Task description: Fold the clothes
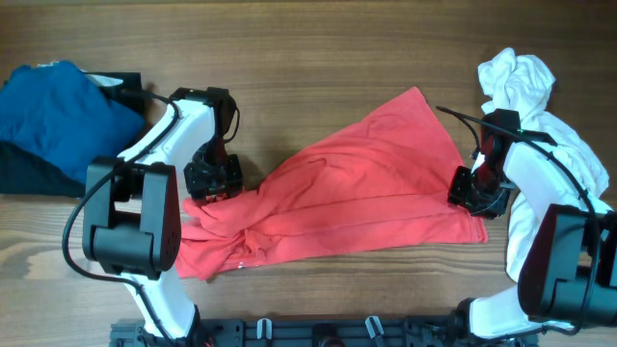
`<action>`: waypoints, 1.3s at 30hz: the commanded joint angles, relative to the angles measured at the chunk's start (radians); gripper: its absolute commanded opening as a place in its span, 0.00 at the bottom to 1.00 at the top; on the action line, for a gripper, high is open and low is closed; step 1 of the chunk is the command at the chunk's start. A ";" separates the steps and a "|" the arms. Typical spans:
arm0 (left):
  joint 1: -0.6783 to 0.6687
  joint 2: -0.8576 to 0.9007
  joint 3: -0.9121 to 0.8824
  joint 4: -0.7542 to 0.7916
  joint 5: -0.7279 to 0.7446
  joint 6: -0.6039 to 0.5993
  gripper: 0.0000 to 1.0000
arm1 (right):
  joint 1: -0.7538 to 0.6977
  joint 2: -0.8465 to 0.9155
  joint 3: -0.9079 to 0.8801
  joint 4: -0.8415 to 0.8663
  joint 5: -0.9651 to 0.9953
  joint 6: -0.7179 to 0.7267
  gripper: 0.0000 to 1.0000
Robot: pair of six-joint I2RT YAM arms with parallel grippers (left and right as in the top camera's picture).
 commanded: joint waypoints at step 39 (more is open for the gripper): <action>0.085 0.011 0.298 0.269 -0.023 0.006 0.48 | -0.002 -0.013 0.108 0.057 -0.172 -0.069 0.44</action>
